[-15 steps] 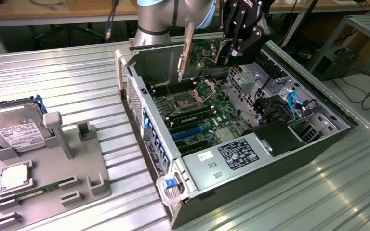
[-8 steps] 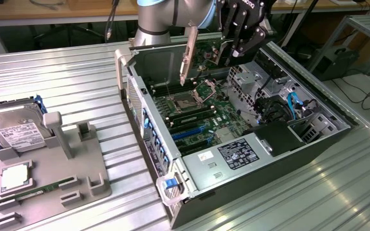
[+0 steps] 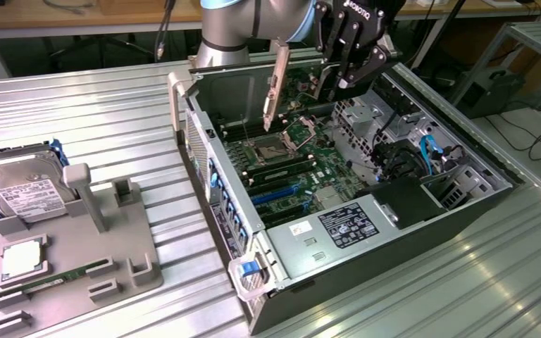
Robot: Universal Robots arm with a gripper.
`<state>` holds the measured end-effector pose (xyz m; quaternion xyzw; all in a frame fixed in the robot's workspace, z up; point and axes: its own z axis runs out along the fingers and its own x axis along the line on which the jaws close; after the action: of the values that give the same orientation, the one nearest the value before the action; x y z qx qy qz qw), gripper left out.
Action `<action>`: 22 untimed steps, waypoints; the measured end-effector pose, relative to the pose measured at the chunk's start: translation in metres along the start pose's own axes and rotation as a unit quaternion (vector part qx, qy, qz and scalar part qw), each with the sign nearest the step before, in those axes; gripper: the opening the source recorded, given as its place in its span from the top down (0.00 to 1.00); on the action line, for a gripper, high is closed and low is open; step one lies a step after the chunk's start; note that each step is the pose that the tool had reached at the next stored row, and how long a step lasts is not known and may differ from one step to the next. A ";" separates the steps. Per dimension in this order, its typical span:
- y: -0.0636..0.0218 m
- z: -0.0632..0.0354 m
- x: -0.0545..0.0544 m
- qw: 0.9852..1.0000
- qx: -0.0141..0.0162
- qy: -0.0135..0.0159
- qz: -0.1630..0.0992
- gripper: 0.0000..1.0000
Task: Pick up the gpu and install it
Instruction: 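Insert the gpu into the slot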
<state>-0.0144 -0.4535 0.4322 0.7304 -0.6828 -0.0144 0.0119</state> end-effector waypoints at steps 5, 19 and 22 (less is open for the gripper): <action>-0.0002 0.0060 0.000 1.000 0.006 0.000 0.000 0.72; -0.0006 0.0173 0.000 1.000 0.009 0.000 0.000 0.72; -0.0007 0.0194 0.000 1.000 0.009 0.000 0.000 0.72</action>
<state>-0.0144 -0.4536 0.4128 0.7305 -0.6828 -0.0081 0.0052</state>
